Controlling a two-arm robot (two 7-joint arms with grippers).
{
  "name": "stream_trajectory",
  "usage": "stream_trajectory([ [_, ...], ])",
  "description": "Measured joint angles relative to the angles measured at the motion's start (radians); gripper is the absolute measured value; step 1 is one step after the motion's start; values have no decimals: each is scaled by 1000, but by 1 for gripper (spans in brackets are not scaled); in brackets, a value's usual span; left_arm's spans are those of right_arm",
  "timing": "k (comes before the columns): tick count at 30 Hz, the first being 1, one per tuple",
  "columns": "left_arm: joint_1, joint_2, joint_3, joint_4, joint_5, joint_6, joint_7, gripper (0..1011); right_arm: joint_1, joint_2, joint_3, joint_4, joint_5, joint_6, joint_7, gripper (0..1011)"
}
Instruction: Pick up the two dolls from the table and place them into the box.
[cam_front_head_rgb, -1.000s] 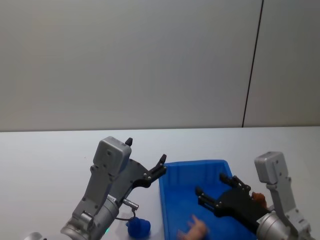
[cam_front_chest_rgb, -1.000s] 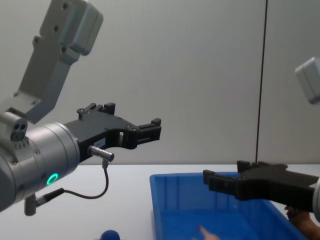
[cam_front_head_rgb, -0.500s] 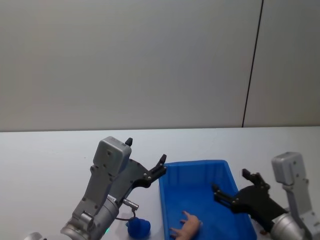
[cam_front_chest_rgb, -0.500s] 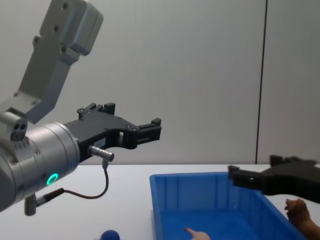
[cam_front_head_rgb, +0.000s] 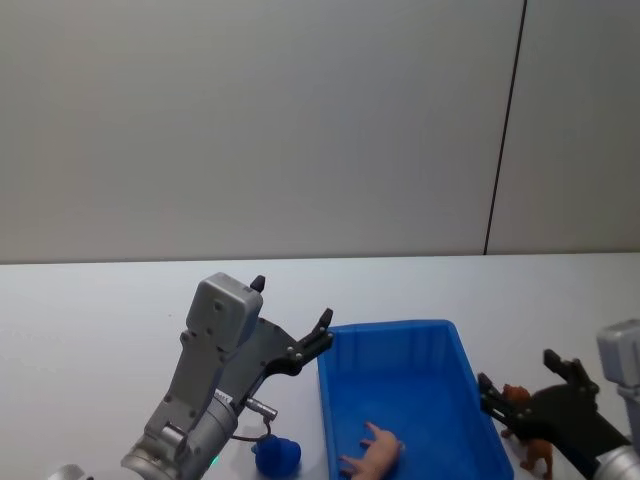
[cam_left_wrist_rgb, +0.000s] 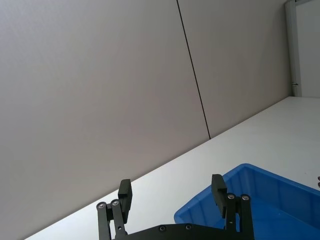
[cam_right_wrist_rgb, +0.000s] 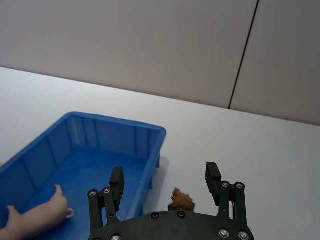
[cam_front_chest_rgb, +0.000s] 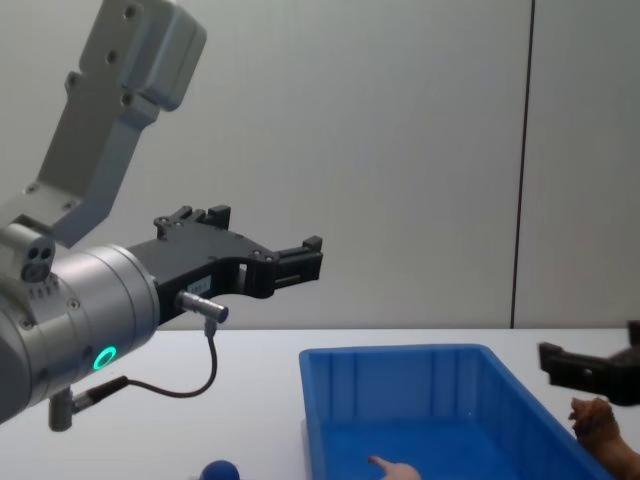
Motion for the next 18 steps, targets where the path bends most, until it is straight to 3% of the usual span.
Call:
stream_trajectory([
  [18, 0, 0, 0, 0, 0, 0, 0, 1003, -49, 27, 23, 26, 25, 16, -49, 1001],
])
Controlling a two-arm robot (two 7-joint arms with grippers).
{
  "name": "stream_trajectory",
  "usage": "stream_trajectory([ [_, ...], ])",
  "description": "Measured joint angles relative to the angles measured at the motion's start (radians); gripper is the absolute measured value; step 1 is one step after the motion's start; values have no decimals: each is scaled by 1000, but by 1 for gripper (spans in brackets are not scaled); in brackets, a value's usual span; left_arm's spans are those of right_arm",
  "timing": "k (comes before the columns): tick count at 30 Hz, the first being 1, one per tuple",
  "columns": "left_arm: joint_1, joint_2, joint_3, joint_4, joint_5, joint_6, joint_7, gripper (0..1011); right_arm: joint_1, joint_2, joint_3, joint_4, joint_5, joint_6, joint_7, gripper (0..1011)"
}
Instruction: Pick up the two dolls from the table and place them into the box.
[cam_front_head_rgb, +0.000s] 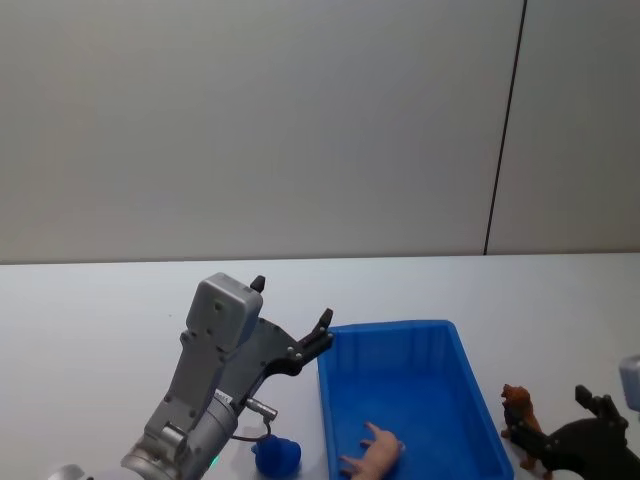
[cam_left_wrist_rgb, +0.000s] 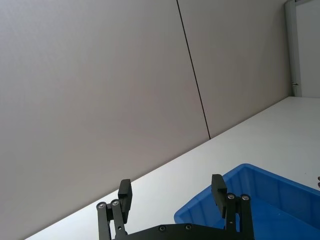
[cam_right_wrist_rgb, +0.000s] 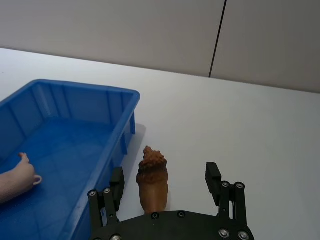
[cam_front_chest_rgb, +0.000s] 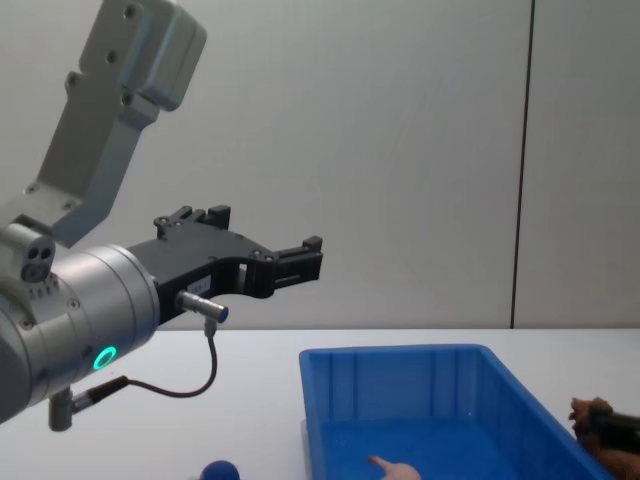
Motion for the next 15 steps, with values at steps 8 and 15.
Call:
stream_trajectory([
  [8, 0, 0, 0, 0, 0, 0, 0, 1003, 4, -5, 0, 42, 5, -2, 17, 1001],
  [15, 0, 0, 0, 0, 0, 0, 0, 1003, 16, -15, -6, 84, 6, -9, 43, 833],
])
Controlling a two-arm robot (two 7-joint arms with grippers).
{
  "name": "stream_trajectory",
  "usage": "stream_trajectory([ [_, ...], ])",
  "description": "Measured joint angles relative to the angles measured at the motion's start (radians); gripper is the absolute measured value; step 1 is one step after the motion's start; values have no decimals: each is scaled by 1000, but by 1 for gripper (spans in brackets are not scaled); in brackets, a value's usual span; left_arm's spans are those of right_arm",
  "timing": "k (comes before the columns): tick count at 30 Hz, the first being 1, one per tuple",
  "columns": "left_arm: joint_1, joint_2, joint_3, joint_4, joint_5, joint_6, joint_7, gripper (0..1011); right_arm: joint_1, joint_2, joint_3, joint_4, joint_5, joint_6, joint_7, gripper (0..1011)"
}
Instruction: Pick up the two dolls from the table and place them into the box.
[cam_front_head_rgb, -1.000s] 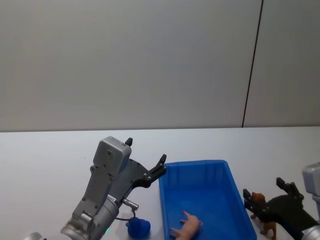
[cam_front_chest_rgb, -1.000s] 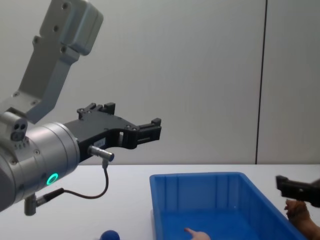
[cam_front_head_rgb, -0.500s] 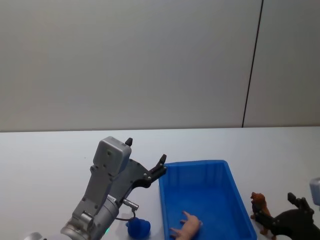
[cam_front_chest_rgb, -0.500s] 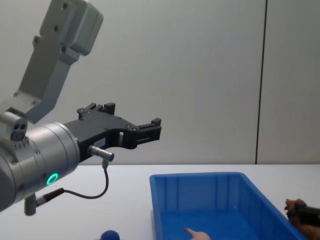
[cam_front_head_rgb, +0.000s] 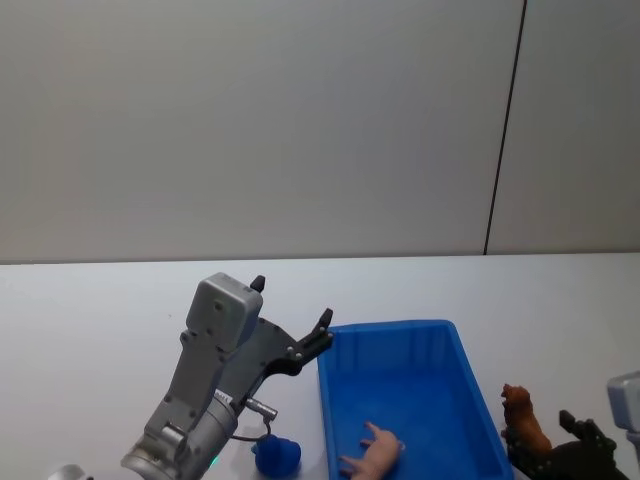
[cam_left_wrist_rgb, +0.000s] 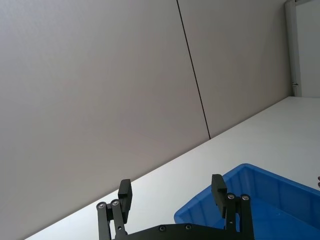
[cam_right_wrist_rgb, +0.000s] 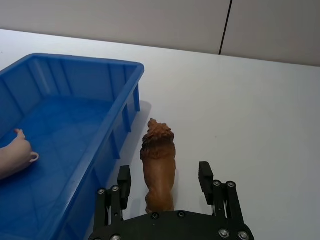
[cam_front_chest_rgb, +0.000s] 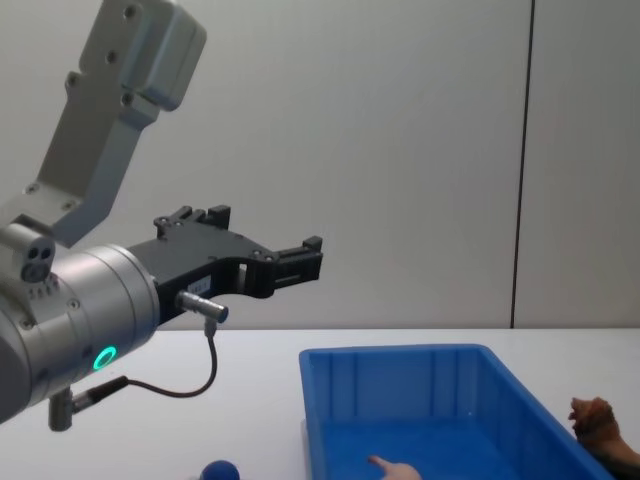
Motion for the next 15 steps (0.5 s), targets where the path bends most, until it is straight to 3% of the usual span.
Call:
stream_trajectory([
  [2, 0, 0, 0, 0, 0, 0, 0, 1003, 3, -2, -1, 9, 0, -2, 5, 833],
  [4, 0, 0, 0, 0, 0, 0, 0, 1003, 8, -7, -4, 24, -1, -4, 13, 729],
  [7, 0, 0, 0, 0, 0, 0, 0, 1003, 11, -10, -5, 33, -1, -6, 17, 676],
  [15, 0, 0, 0, 0, 0, 0, 0, 1003, 16, -17, -7, 46, -4, -11, 19, 389],
])
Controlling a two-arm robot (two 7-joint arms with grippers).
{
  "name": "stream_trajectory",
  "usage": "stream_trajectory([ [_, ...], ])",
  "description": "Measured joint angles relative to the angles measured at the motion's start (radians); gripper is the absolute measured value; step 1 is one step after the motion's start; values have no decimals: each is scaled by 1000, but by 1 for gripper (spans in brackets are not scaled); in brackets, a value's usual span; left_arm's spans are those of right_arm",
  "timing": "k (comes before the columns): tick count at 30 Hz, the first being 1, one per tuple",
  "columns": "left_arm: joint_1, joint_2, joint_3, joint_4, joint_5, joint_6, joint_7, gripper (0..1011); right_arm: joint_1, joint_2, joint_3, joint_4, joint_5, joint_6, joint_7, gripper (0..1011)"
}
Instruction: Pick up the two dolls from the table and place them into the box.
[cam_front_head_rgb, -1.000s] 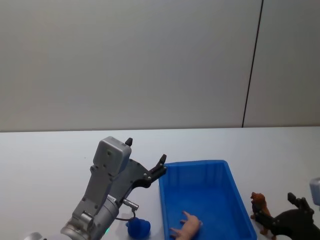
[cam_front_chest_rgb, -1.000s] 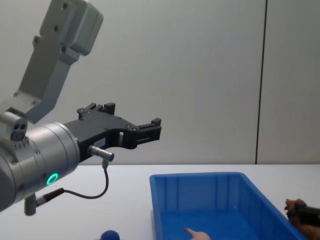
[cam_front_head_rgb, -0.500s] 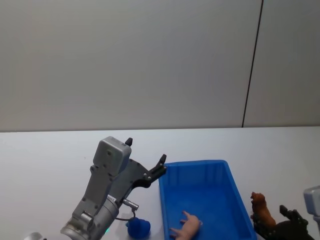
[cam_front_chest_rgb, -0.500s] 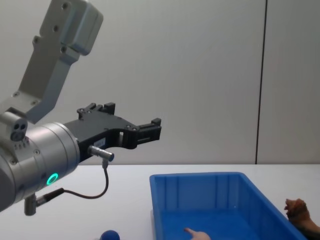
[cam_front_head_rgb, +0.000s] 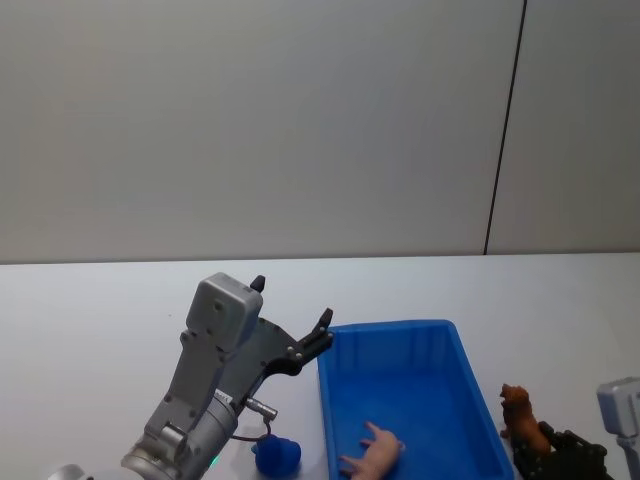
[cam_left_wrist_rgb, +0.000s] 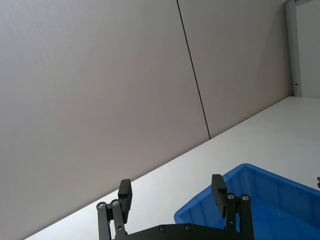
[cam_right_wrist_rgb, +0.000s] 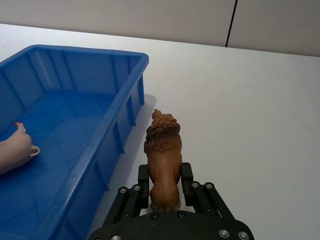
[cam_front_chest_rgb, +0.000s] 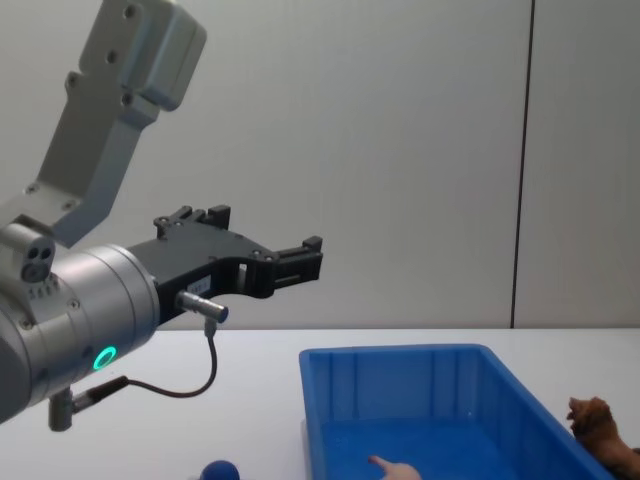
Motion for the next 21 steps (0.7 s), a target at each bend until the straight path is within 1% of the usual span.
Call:
stream_trajectory([
  [3, 0, 0, 0, 0, 0, 0, 0, 1003, 0, -1, 0, -2, -1, -3, -3, 338],
  [4, 0, 0, 0, 0, 0, 0, 0, 1003, 0, -1, 0, -5, -1, -4, -5, 335],
  [16, 0, 0, 0, 0, 0, 0, 0, 1003, 2, -2, 6, -72, -9, -41, -19, 335],
  [21, 0, 0, 0, 0, 0, 0, 0, 1003, 13, -6, 6, -102, -11, -61, 0, 335],
])
